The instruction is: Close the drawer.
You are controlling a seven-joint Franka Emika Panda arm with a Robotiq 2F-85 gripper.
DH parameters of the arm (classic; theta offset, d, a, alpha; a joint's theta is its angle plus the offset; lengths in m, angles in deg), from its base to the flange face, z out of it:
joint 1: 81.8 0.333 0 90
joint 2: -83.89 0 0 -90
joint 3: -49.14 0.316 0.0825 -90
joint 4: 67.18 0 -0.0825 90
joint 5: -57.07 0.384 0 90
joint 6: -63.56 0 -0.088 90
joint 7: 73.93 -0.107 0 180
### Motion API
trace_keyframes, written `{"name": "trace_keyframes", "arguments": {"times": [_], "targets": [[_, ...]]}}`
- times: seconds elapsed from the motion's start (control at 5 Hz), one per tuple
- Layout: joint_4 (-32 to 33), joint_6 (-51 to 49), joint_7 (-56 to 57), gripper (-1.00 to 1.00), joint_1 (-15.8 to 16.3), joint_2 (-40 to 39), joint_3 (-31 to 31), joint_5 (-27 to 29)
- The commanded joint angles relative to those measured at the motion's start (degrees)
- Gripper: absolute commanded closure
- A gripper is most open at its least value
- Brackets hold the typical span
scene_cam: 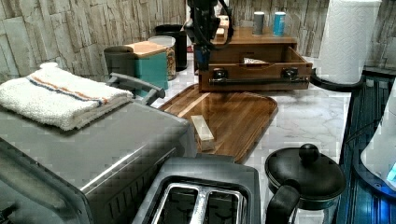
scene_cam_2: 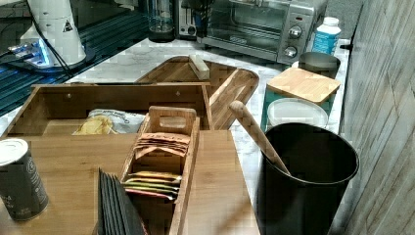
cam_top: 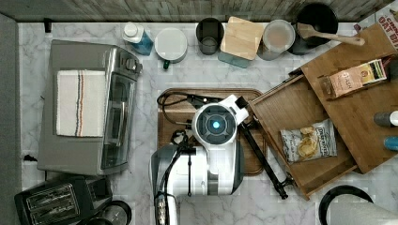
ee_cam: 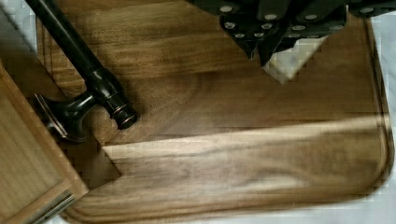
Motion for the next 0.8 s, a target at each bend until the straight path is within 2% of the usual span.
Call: {"name": "trace_keyframes", "arguments": {"times": [0.2, 0.6, 0.8], "targets": [[10.8, 11.9, 16.6, 1.00, -1.8, 3.9, -2.3, -2.9], [16.1, 13.0, 23.6, 1.00, -3.8, 6.6, -4.3, -5.6], [15.8, 14.4, 30.9, 1.00, -5.5, 5.1, -6.8, -5.6]]}}
